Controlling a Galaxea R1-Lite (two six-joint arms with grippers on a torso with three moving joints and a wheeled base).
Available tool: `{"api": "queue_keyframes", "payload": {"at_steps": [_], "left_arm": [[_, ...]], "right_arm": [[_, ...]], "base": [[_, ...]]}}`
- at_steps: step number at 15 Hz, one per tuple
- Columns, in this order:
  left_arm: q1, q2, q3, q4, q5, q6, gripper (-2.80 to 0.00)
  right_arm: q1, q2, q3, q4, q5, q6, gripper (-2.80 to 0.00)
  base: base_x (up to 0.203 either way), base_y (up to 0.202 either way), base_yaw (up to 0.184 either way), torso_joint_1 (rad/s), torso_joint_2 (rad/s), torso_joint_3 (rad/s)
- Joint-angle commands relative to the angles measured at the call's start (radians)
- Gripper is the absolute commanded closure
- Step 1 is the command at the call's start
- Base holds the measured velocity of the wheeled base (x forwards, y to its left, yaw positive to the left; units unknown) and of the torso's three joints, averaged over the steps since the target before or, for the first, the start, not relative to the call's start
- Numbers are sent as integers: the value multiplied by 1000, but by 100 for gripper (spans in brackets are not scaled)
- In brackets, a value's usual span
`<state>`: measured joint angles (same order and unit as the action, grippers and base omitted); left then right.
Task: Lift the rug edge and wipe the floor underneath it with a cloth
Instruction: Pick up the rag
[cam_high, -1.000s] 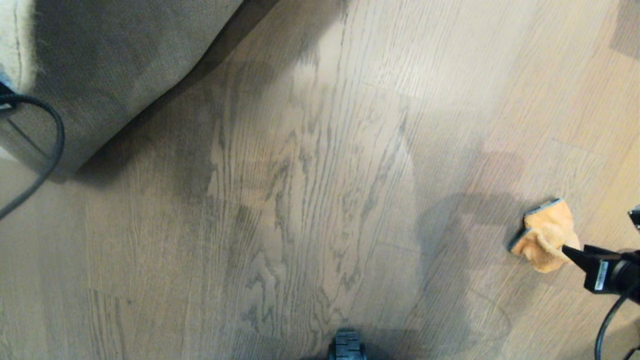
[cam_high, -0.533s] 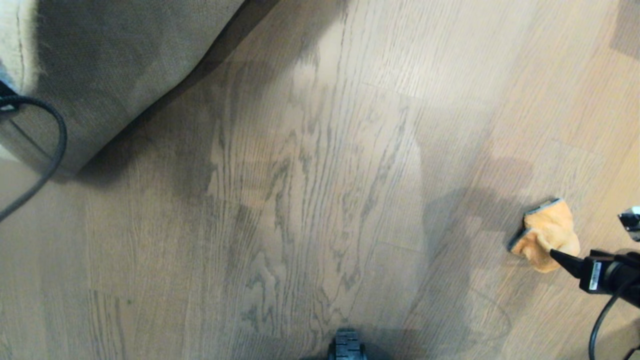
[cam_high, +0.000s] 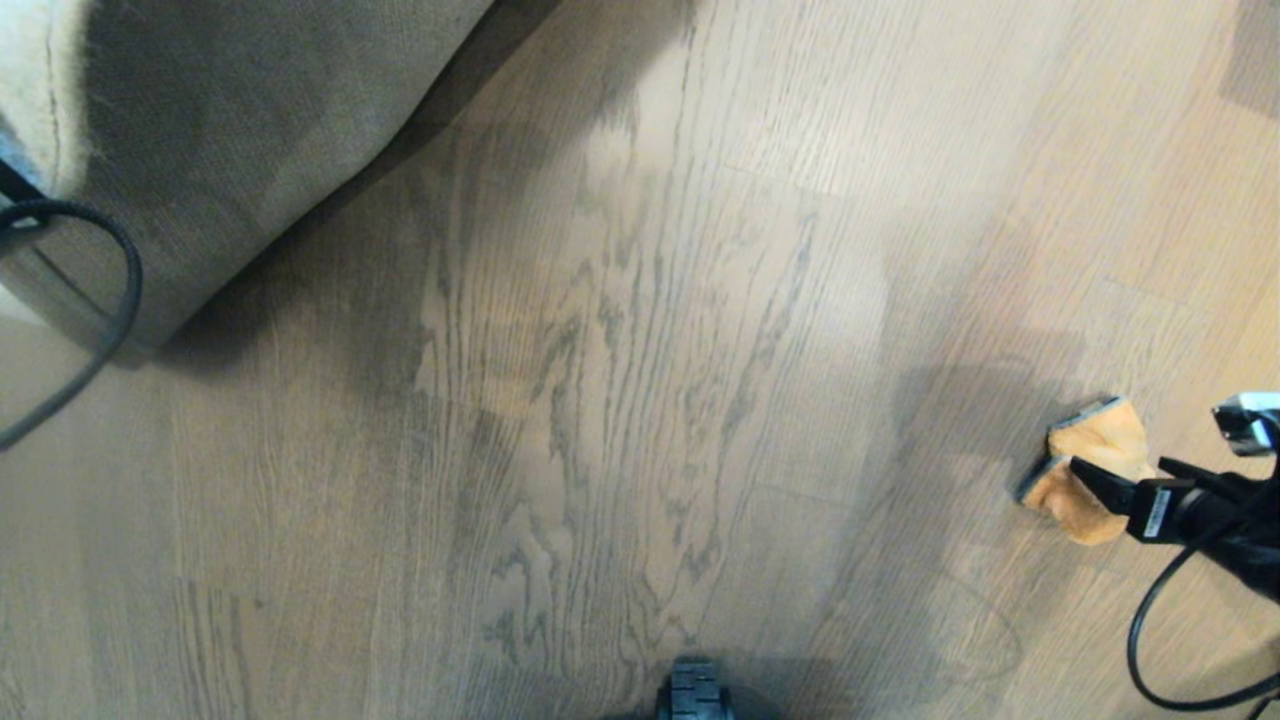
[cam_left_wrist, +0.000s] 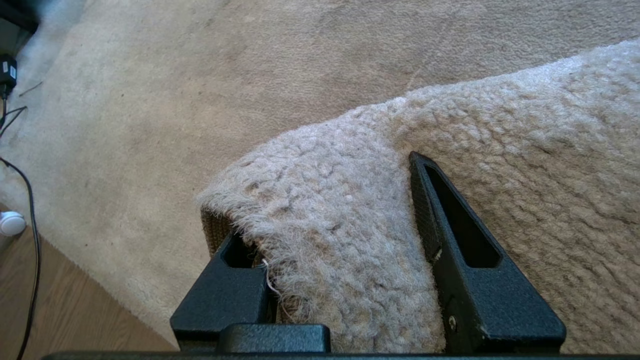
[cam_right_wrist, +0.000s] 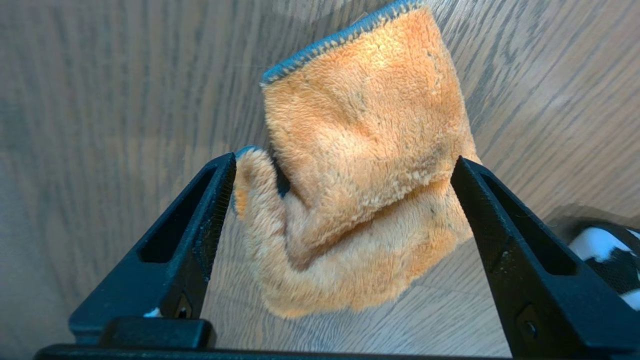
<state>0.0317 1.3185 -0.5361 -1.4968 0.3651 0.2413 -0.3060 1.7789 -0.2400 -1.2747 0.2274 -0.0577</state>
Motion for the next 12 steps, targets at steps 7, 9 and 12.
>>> {"api": "queue_keyframes", "payload": {"at_steps": [7,9,12], "left_arm": [[1,16,3,-10,3,1,0],[1,15,12,-13,3,1,0],[1,31,15,-56,3,19,0]], "right_arm": [[-64,98,-57,-8,0,-6,-280],[-65,107,-73,-6,0,-7,-280],[-61,116,-67,-9,3,-10,-132]], "base": [[0,0,0,0,0,0],[0,0,0,0,0,0],[0,0,0,0,0,0]]}}
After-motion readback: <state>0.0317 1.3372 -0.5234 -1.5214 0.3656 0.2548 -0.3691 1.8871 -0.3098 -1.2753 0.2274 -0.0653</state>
